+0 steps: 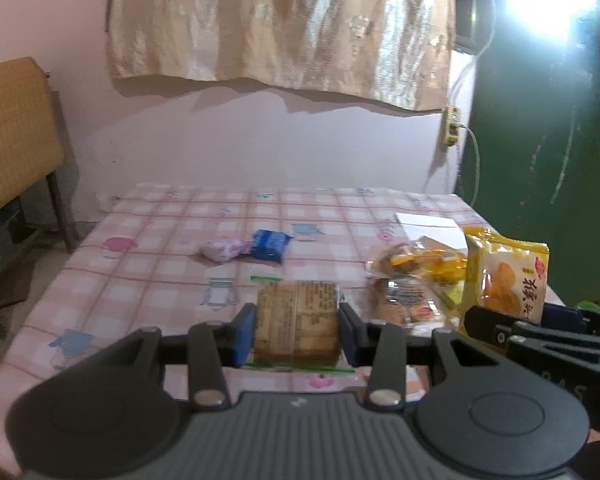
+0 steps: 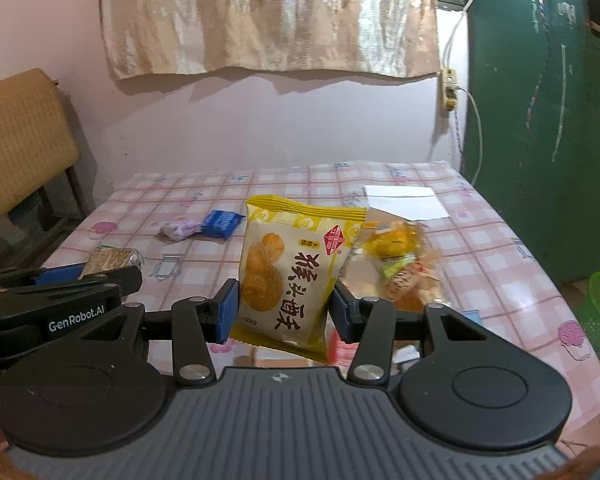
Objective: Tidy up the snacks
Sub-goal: 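Carry the biscuit bag and yellow cracker bag with both tools over the box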
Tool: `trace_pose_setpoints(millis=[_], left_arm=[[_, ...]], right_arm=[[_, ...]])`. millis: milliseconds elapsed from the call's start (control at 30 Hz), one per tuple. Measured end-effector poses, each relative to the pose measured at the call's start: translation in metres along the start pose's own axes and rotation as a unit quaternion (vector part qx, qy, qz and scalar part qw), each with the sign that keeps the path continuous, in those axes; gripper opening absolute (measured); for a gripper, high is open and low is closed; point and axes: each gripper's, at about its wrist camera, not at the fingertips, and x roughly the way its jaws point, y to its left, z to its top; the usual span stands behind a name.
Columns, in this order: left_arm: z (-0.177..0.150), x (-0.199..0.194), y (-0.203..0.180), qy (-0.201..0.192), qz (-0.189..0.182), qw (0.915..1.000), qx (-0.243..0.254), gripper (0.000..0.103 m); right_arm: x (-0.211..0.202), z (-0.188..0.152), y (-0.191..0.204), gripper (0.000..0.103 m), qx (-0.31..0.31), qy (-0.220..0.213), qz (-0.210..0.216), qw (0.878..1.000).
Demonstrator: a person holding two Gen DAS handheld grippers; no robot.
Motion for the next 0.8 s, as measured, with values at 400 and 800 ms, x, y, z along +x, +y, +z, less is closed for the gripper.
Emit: trace_pose_setpoints(millis=[400,800], left_arm=[[0.002,0.014,-0.051,0.003,-0.058,0.9976,0.039,0.042],[0.002,0.041,-0.079,0.019,-0.084,0.9951,0.05,0.042]], right_arm=[[-0.003,-0.002,-0.049,0.059,0.021,0.001,-0.051,0.998],[0.01,-0.005,-0.082,0.059,0.022,0.019,-0.07,0.997]])
